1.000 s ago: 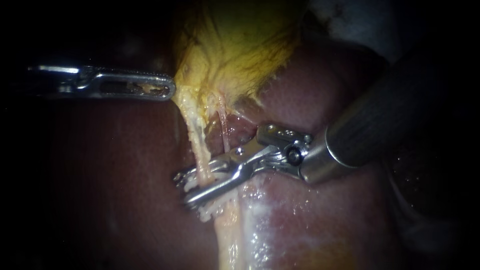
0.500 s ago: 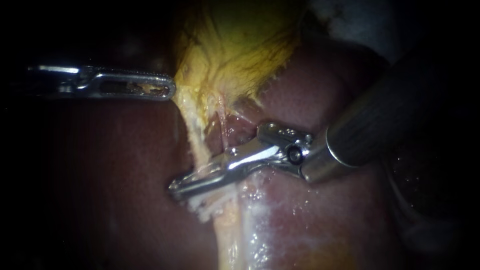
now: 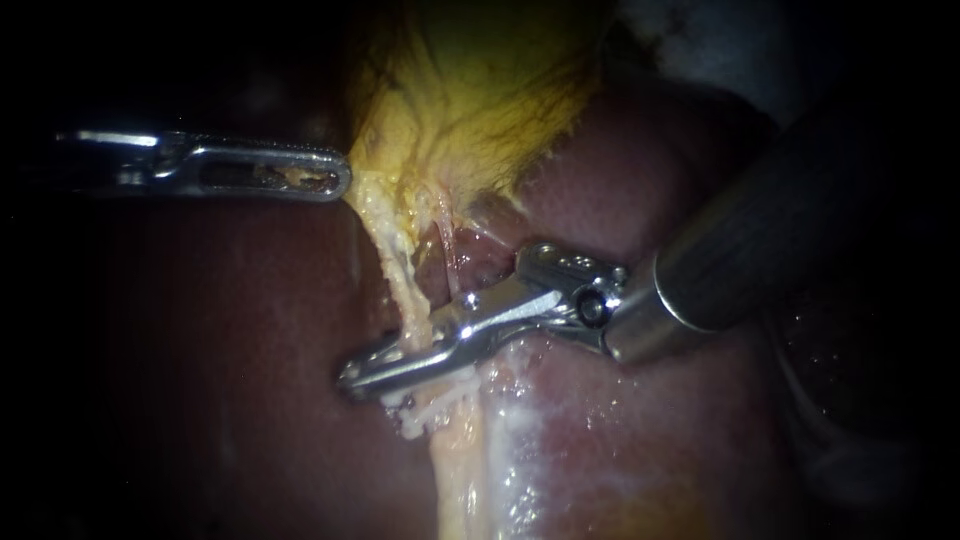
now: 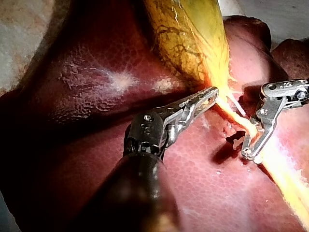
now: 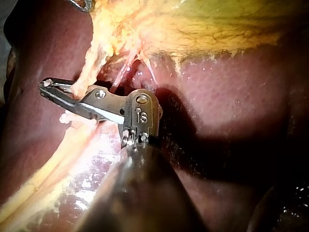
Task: Clipping third clip left tube
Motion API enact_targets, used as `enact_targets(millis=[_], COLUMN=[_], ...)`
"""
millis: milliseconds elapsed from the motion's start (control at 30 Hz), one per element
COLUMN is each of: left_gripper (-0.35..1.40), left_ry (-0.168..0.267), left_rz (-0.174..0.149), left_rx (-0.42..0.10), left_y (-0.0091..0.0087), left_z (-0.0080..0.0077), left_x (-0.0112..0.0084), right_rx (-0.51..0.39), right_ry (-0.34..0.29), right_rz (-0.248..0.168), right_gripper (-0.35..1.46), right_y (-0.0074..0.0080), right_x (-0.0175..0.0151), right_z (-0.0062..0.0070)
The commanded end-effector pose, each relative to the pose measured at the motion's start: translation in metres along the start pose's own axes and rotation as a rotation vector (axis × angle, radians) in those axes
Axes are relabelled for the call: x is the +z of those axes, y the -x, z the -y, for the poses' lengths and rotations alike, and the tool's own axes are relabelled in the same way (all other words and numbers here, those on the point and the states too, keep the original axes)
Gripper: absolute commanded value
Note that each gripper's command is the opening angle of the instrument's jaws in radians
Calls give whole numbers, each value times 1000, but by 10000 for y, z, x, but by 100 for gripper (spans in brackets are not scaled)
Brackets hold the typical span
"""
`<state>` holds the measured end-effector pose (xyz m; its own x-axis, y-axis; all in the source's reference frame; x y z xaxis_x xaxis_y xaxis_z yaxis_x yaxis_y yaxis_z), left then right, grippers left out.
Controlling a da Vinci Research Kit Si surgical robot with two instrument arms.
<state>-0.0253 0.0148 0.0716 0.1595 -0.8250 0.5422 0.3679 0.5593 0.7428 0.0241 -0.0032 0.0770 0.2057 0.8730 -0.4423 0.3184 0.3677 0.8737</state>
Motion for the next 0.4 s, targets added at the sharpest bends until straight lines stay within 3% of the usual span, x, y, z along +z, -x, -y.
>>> enact_targets(millis=[33,400], left_gripper=[-35,-35], left_ry=[0,0], left_rz=[0,0], left_rx=[0,0], left_y=[0,0], left_z=[0,0], left_x=[0,0], right_rx=[0,0], right_ry=[0,-1], right_rz=[0,1], right_gripper=[-35,-35], right_y=[0,0], right_x=[0,-1], right_z=[0,0])
